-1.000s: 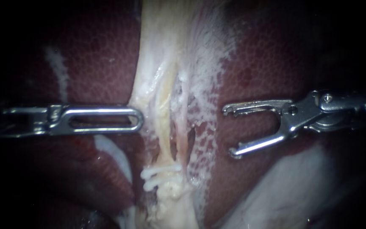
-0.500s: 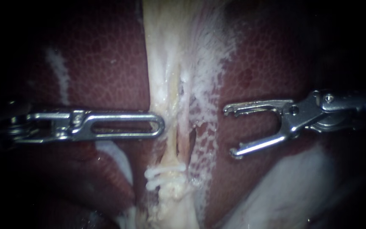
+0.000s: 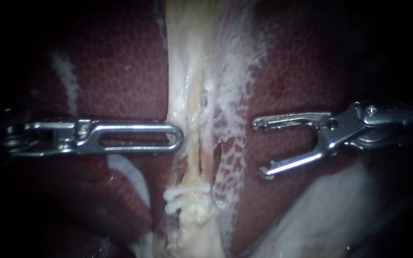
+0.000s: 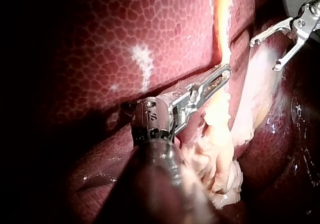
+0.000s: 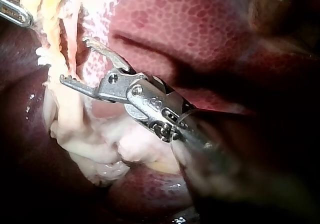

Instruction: Going back second clip left tube

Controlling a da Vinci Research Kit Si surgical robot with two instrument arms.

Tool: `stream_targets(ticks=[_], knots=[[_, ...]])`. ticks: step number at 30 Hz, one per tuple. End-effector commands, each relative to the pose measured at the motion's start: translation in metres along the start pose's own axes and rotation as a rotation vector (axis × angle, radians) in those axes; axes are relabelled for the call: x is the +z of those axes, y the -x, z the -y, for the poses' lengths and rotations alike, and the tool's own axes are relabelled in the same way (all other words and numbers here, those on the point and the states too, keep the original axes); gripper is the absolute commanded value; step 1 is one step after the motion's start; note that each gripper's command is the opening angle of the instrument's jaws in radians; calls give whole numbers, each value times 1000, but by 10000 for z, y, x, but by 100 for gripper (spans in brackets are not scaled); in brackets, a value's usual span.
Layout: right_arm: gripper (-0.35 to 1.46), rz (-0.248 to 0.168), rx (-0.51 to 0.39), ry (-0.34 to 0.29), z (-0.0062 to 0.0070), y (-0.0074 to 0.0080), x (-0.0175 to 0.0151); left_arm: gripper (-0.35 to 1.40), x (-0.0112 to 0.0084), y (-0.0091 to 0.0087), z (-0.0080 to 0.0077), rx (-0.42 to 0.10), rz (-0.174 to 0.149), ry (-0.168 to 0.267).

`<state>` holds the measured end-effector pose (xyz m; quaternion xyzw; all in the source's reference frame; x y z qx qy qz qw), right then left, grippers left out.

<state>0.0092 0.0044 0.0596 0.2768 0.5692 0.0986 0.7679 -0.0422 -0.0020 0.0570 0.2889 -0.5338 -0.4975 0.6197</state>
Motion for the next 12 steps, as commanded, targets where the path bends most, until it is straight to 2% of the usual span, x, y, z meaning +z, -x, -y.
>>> stream_targets(ticks=[1,12], knots=[[60,0,0,0,0,0,0,-35,0,0,-1,0,1,-1],[60,0,0,0,1,-1,0,-35,1,-2,-1,1,1,0]])
